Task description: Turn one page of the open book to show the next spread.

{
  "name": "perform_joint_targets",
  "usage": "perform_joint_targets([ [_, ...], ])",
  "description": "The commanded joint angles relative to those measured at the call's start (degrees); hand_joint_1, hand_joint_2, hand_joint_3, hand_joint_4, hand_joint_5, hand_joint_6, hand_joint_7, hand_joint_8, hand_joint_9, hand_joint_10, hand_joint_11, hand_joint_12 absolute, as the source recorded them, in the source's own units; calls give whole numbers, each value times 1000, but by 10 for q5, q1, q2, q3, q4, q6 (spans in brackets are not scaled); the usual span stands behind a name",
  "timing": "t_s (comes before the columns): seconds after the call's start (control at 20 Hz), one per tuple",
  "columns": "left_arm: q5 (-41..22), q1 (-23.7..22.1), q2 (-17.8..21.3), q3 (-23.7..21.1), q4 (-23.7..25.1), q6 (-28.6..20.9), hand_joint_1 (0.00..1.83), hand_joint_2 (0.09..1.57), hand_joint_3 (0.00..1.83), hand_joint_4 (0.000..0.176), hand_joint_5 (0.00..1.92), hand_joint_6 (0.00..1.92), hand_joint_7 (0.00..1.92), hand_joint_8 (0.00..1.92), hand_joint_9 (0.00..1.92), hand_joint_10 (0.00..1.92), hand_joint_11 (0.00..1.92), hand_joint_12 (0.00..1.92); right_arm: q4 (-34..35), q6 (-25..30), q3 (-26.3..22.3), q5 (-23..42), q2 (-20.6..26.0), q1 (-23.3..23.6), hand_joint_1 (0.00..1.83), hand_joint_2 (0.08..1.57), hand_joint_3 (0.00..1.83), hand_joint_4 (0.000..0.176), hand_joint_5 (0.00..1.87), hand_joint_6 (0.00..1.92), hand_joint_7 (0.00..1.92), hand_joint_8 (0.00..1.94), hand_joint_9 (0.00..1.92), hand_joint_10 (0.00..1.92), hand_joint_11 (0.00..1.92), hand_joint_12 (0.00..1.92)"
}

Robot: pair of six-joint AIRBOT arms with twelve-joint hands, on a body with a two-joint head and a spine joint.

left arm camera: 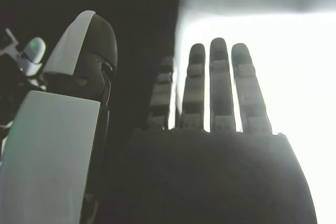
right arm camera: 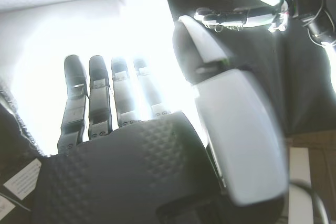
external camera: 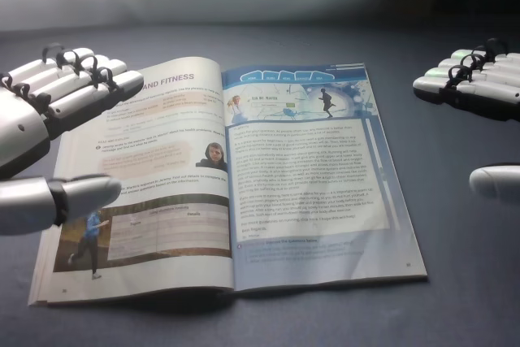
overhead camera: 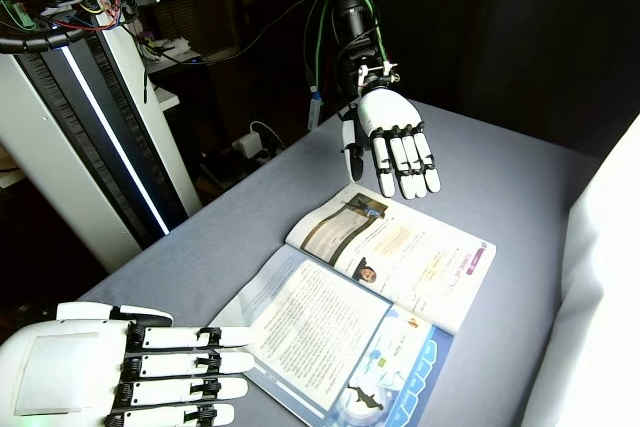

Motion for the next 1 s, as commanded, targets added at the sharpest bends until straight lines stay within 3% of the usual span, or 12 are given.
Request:
perform_joint_targets([
  [0.0,-64,-5,5,2,-10,-2,0,1283,21,19,0,0,0,0,0,0,0,0,20,4,-1,52,6,8,75,1240,43,0,0,0,0,0,0,0,0,0],
  [0.2,-51,-5,7,2,-7,-2,0,1126,0,40,0,0,0,0,0,0,0,0,-8,4,-8,25,9,20,29,1198,15,0,0,0,0,0,0,0,0,0],
  [0.3,-39,-5,13,-1,-3,-2,0,1157,0,49,0,0,0,0,0,0,0,0,-56,12,-15,-17,11,44,43,1175,3,0,0,0,0,0,0,0,0,0],
  [0.45,-32,-5,23,-6,-1,-2,0,1206,0,55,0,0,0,0,0,0,0,0,-155,70,-18,-73,11,78,1,1178,4,0,0,0,0,0,0,0,0,0],
  [0.5,-31,-5,25,-7,-1,-2,0,1211,0,46,0,0,0,0,0,0,0,0,-180,91,-18,-85,11,82,0,1173,1,0,0,0,0,0,0,0,0,0],
  [0.6,-30,-5,28,-8,-2,-1,0,1198,0,55,0,0,0,0,0,0,0,0,-224,123,-18,-104,9,88,8,1203,16,0,0,0,0,0,0,0,0,0],
  [0.75,-27,-1,39,-15,-6,5,0,1215,1,22,0,0,0,0,0,0,0,0,-313,191,-10,-130,-4,110,0,1203,13,0,0,0,0,0,0,0,0,0],
  [0.85,-32,7,46,-19,-15,9,0,1229,8,23,0,0,0,0,0,0,0,0,-374,235,-1,-144,-19,125,0,1198,10,0,0,0,0,0,0,0,0,0],
  [0.95,-35,10,48,-21,-20,12,0,1221,3,49,0,0,0,0,0,0,0,0,-418,268,6,-153,-30,135,1,1202,11,0,0,0,0,0,0,0,0,0],
])
